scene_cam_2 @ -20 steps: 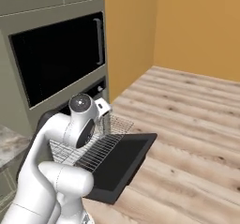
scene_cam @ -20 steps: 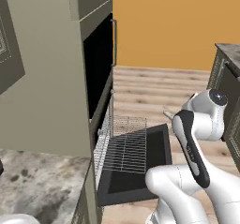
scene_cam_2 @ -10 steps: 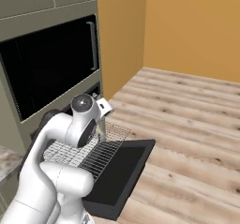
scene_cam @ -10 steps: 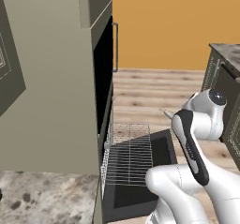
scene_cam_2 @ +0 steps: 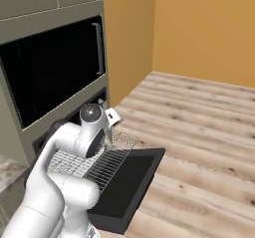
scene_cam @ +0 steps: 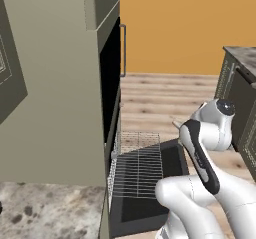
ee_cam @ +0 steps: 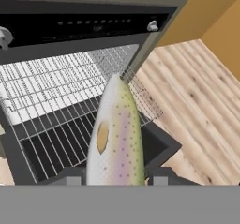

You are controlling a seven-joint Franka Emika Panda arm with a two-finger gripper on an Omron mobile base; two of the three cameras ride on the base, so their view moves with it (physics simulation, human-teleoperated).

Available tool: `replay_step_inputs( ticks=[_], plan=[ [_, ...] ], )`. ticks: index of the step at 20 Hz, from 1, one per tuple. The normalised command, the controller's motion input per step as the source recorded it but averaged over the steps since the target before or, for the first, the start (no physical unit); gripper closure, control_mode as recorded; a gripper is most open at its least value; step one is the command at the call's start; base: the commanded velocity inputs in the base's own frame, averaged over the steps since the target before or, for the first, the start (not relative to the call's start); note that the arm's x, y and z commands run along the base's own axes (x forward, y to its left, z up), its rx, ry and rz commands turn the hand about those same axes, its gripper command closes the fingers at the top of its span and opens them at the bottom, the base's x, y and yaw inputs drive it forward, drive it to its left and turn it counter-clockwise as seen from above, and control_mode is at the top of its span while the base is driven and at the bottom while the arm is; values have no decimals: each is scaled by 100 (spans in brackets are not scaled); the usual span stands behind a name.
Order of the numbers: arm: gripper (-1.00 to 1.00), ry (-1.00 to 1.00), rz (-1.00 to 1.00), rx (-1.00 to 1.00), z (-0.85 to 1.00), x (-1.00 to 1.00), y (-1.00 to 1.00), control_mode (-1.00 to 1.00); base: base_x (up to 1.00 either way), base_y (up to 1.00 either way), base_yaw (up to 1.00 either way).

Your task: Place the fish on the top rack of the oven, and slide the tray back inside. Close the oven door.

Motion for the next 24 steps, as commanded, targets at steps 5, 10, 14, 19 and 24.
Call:
replay_step_inputs(
  ticks=[5,10,14,19,24],
  plan=[
    [100,0,0,0,-62,44,10,-100,0,0,0],
    [100,1,0,0,-47,46,21,-100,0,0,0],
    [100,1,0,0,-48,31,0,-100,0,0,0],
    [100,0,2,0,-56,35,4,-100,0,0,0],
    [100,0,1,0,-53,36,10,-100,0,0,0]
  ],
)
